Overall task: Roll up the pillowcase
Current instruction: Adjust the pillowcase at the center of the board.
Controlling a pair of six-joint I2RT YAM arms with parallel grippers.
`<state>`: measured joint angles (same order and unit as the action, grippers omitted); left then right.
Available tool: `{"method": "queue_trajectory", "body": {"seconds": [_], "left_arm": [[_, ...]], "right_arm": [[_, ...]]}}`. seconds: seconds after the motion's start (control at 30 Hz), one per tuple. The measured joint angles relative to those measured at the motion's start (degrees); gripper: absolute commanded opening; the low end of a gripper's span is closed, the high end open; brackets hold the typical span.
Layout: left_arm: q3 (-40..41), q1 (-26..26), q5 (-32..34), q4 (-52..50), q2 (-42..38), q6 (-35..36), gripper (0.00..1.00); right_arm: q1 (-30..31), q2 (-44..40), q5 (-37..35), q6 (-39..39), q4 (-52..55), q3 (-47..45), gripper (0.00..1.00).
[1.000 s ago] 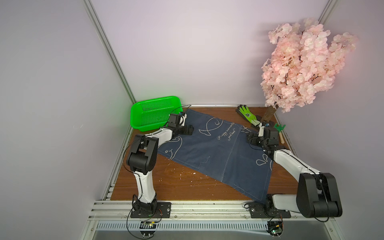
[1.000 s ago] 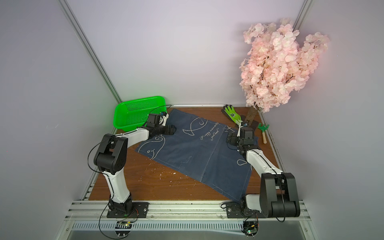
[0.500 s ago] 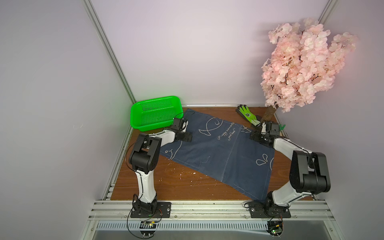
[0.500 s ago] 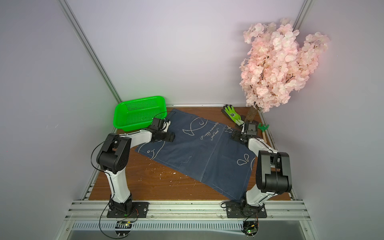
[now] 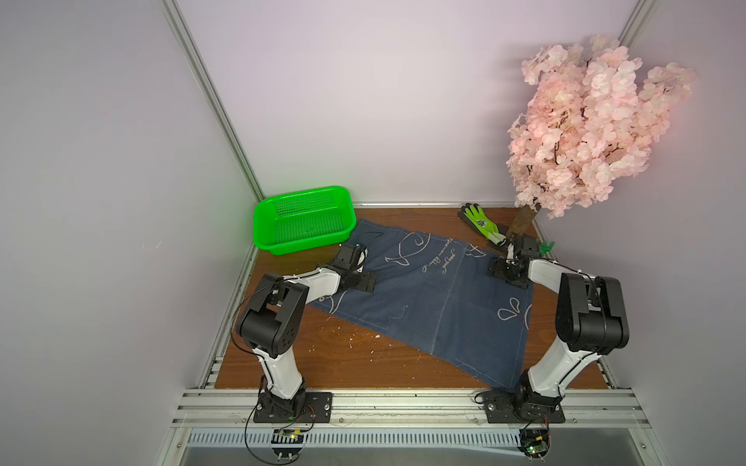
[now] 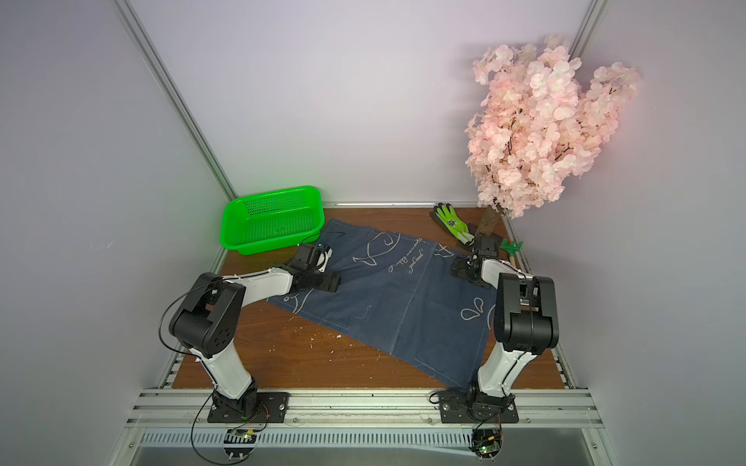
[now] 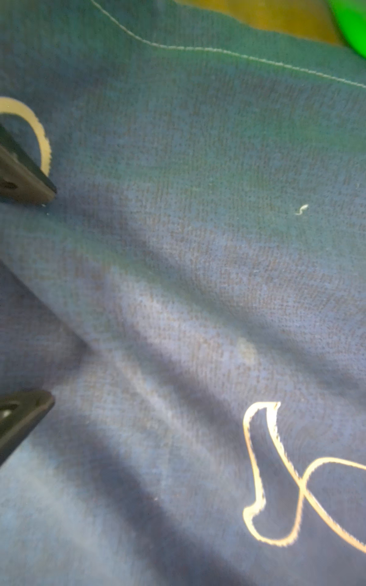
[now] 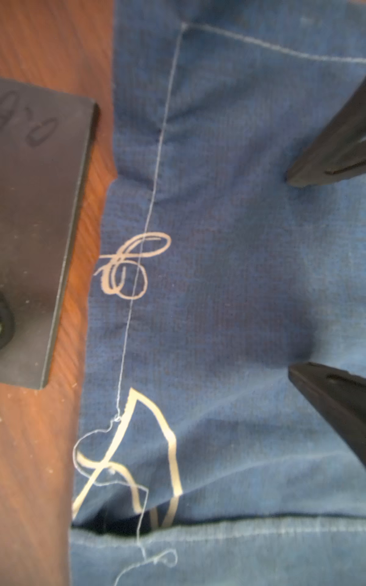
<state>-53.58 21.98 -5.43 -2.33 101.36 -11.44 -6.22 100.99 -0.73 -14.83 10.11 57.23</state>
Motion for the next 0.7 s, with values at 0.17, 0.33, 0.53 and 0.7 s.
{"method": "queue_trajectory", "body": {"seconds": [0.17, 0.33, 0.53, 0.7], "left_arm": [[2.32, 0.57, -0.98, -1.18, -2.60, -2.43, 0.96], [1.75, 1.51, -1.84, -3.32, -3.17, -4.46, 0.97], [-8.02, 1.77, -2.01, -12.35, -0.98, -3.45, 0.98], [-20.68, 0.96, -2.01, -15.63, 3.41, -0.61, 0.98]], "right_arm": [[-1.18, 0.17, -2.27, 2.08, 0.07, -0.28, 0.94], [-2.82, 0.26, -3.23, 3.61, 0.44, -0.26, 0.94], [-4.22, -1.62, -3.54, 4.85, 3.10, 1.01, 0.93], [-6.23, -4.22, -3.61, 6.34, 3.26, 3.74, 0.87]]}}
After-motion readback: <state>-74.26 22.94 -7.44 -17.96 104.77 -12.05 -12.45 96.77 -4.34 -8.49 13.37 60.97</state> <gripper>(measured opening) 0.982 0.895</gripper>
